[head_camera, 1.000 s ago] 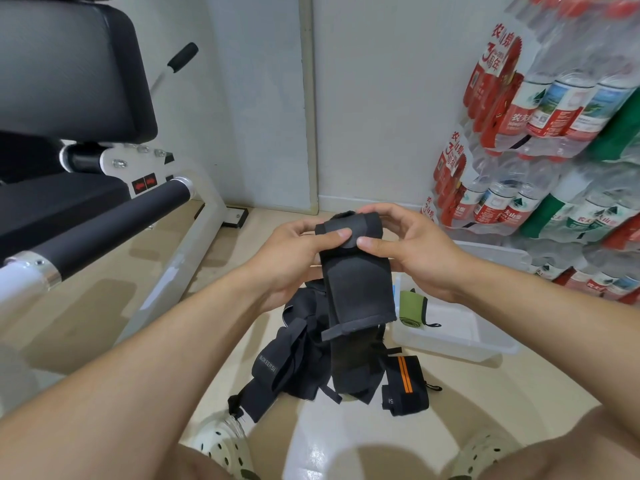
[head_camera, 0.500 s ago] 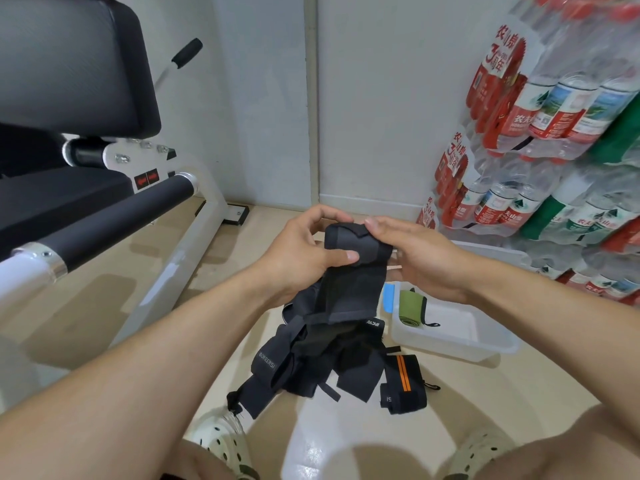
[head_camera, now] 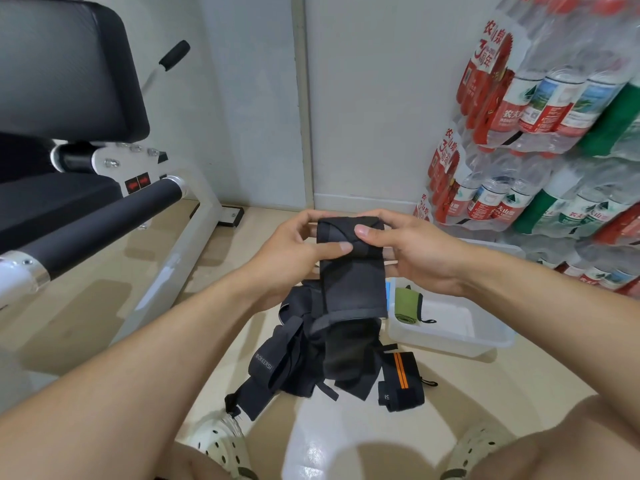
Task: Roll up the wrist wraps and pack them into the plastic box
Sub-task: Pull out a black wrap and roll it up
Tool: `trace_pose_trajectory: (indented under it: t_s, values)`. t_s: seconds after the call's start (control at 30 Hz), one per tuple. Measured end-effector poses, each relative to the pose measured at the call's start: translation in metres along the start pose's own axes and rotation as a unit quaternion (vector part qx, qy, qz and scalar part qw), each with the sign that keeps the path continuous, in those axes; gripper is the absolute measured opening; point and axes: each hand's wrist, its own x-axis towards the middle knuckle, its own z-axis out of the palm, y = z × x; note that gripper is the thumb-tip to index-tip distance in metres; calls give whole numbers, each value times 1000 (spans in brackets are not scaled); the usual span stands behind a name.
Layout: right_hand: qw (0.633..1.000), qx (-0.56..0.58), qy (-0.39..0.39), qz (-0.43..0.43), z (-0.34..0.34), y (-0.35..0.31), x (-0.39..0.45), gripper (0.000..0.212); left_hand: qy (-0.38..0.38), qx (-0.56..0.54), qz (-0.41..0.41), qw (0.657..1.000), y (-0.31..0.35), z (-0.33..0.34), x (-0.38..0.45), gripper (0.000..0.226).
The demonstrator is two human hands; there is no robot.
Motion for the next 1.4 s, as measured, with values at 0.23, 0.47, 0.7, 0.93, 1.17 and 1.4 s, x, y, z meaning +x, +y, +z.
trace_pose_trajectory:
  t_s: [0.23, 0.47, 0.7, 0.93, 1.17, 1.4]
  values:
    - [999, 7, 3, -38, -5, -1, -1, 31, -70, -30, -64, 995, 2, -1, -1, 42]
    - [996, -18, -7, -89, -1, 2, -2, 34, -28, -49, -85, 995, 5, 2, 0, 41]
    - [996, -23, -8, -87, 0, 4, -1, 56, 1, -101, -45, 994, 8, 0, 3, 33]
    - [998, 40, -52, -6, 0, 5, -3, 52, 2, -60, 5, 998, 4, 0, 2, 42]
    - [999, 14, -10, -38, 1, 7, 0, 30, -4, -44, -35, 998, 4, -1, 1, 45]
    - [997, 9, -16, -70, 1, 7, 1, 39, -29, -22, -101, 994, 8, 0, -3, 36]
